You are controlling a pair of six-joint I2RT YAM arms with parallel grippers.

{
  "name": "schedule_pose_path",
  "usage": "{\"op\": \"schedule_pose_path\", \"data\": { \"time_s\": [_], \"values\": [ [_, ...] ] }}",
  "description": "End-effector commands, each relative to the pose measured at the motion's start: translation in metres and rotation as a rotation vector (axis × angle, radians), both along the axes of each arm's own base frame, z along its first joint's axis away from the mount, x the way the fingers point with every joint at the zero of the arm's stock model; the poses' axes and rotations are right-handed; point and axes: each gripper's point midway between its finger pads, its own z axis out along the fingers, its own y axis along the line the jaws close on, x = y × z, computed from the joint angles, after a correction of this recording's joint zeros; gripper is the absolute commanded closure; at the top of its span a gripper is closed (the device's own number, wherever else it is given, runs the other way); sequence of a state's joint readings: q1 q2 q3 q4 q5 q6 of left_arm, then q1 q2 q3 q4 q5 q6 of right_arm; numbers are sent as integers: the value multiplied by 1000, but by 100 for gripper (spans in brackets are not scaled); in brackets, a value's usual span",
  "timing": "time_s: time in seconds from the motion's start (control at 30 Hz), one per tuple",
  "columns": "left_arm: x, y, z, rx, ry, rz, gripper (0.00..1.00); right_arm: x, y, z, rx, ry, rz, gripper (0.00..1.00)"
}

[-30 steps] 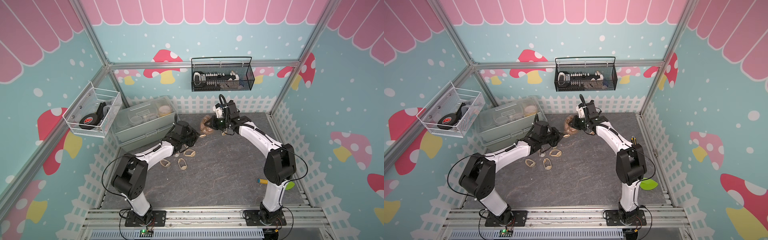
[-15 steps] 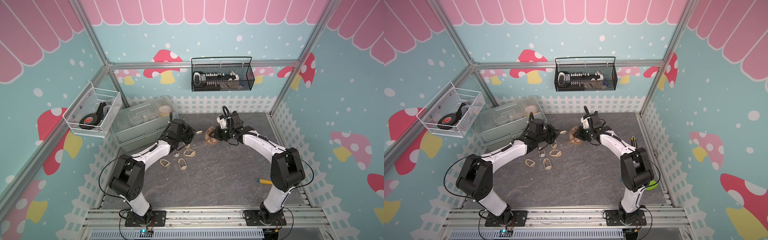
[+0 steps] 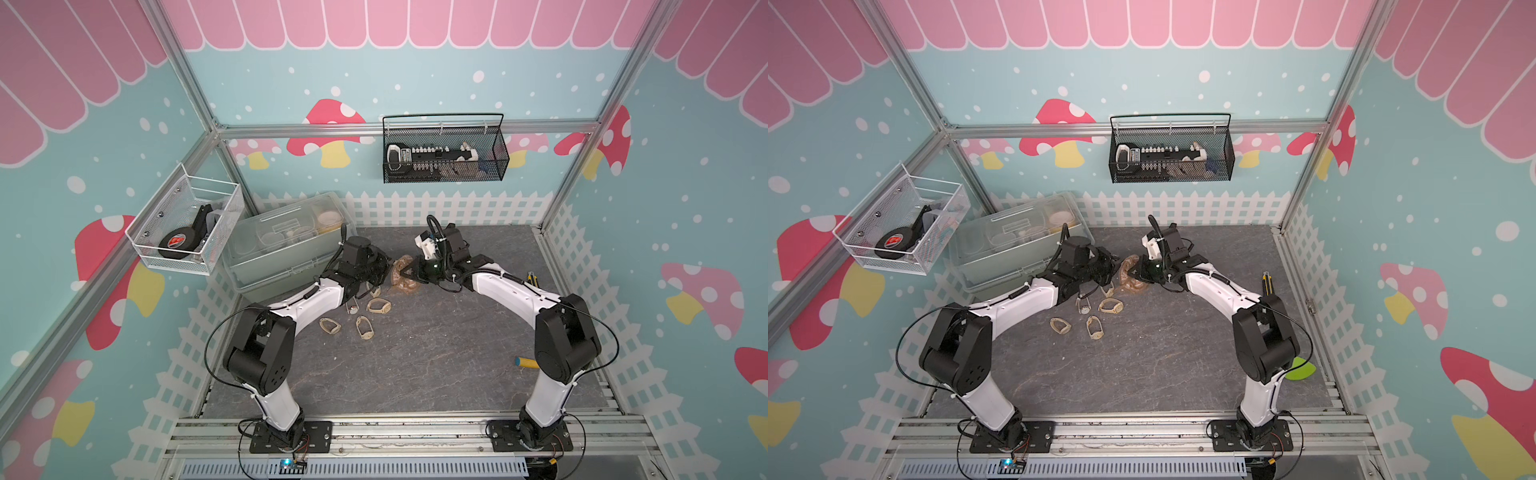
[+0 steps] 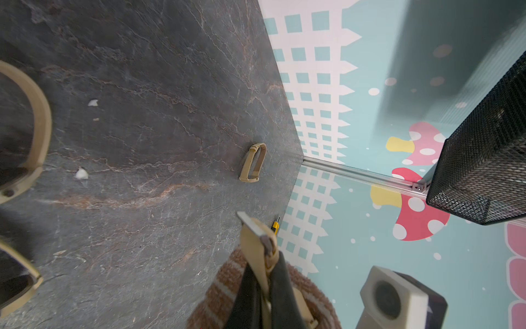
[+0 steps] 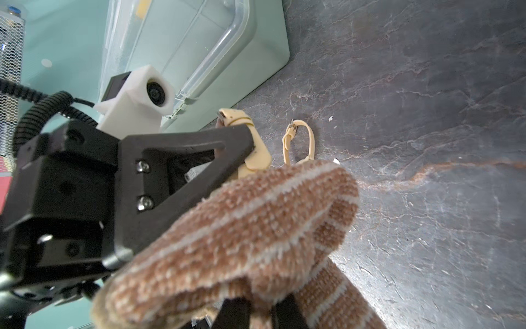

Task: Wipe the watch dial
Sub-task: Wipe the dirt from the watch dial.

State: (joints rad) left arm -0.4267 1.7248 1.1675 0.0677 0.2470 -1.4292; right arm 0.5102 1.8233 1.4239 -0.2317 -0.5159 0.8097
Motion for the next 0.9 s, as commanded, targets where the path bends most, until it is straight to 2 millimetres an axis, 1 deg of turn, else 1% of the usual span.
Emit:
{"op": "schedule_pose_path", "data": {
  "time_s": [0.0,0.03,0.1,0.27,0.47,0.7,0.87],
  "values": [
    [3,-8,18,-40,-38,-15,100,17,8,2,11,-24,-6,100],
    [2,-8,17,-40,-35,-15,100,20,10,3,13,-27,-5,100],
    [-1,-8,16,-44,-35,-15,100,28,14,-7,2,-12,-4,100],
    [-7,-8,12,-42,-22,-28,100,39,21,2,4,-31,3,100],
    [-11,-10,7,-24,-14,-51,100,45,21,16,-3,-57,4,100],
    [-24,-5,-7,60,11,-87,100,46,18,37,-13,-82,10,100],
    [-36,1,-12,122,23,-117,100,49,12,62,-17,-118,8,100]
  ]
}}
